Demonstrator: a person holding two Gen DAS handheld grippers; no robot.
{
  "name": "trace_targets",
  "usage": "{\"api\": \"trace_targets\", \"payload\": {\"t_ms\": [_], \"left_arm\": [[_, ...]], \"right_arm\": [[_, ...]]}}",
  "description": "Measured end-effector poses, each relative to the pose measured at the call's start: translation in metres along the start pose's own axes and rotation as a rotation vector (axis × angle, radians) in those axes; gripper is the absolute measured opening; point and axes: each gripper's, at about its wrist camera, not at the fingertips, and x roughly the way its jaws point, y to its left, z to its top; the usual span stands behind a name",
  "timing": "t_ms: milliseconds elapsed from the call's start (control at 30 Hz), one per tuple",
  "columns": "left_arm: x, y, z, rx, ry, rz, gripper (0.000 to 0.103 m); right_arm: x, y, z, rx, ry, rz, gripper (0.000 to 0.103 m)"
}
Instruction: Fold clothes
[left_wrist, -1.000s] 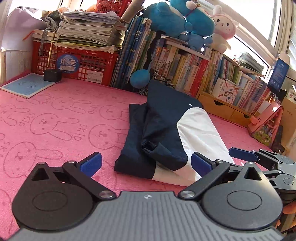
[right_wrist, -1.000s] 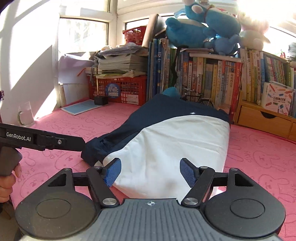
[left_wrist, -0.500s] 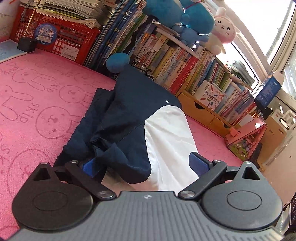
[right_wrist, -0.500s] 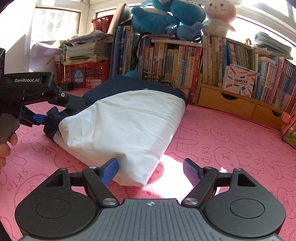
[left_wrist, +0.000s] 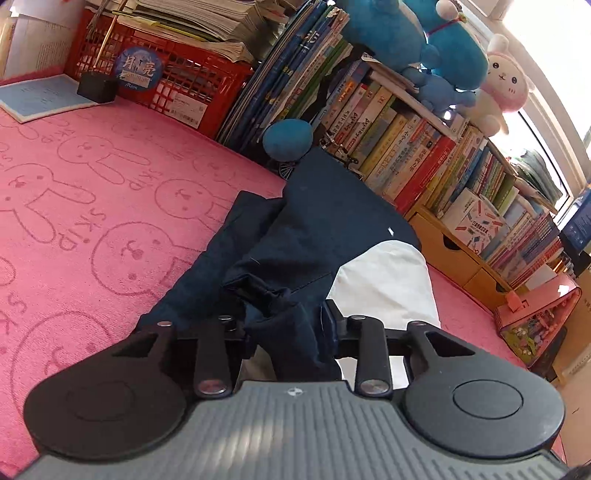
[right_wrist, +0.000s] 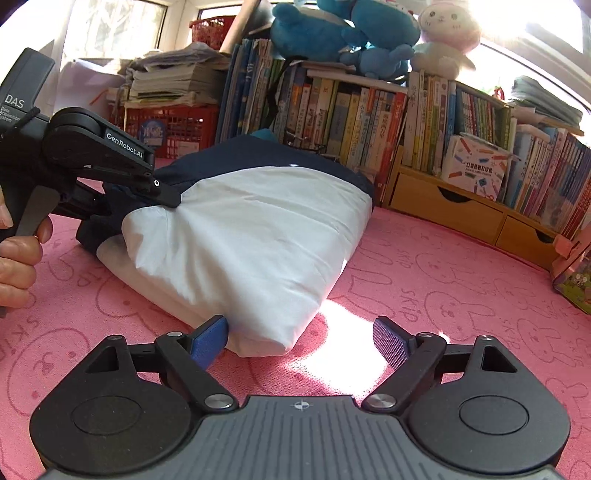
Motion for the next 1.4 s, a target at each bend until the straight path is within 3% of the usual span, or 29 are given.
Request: {"api": "trace_targets", "payload": {"t_ms": [167, 267, 533, 633, 700, 767, 833, 967, 1100, 1200, 1400], "left_arm": [[-0.017, 0.001, 0.003, 0.075, -0.058, 0.038, 0.020], [-0.012, 0.011, 0.002, 0.049, -0.042, 0.048, 0.020], [-0.010, 0.025, -0.001, 0.054, -0.042, 0.096, 0.021], [-0.006, 0.017, -0.008, 0.168, -0.034, 0.172, 0.024], [-0.005, 0.012, -0.014, 0.240, -0.038, 0.211, 0.028], [-0.006, 0.013, -0.016, 0.240, -0.017, 0.196, 0.035], [-0.005, 0.015, -0.019, 0.218, 0.024, 0.129, 0.039], [-0.008, -0.008, -0.035, 0.330, 0.046, 0.116, 0.042], [-0.015, -0.012, -0.043, 0.336, 0.086, 0.044, 0.046], [-0.022, -0.015, -0.052, 0.384, 0.093, 0.032, 0.050], [-0.029, -0.014, -0.057, 0.398, 0.085, 0.037, 0.050]], "right_arm": [[0.001, 0.017, -0.002, -0.105, -0.008, -0.035, 0.089], [0.006, 0.024, -0.001, -0.139, -0.002, -0.072, 0.089], [0.026, 0.024, 0.013, -0.097, -0.021, -0.053, 0.091], [0.041, 0.031, 0.016, -0.146, -0.012, -0.093, 0.088], [0.040, 0.021, 0.013, -0.147, -0.030, -0.103, 0.076], [0.036, 0.008, 0.008, -0.125, -0.045, -0.091, 0.065], [0.033, -0.003, 0.000, -0.137, -0.053, -0.132, 0.055], [0.024, -0.014, -0.010, -0.176, -0.056, -0.180, 0.033], [0.007, -0.026, -0.018, -0.217, -0.053, -0.223, 0.032], [-0.001, -0.042, -0.025, -0.167, 0.005, -0.193, 0.032], [-0.028, -0.066, -0.030, -0.072, 0.060, 0.026, 0.037]]}}
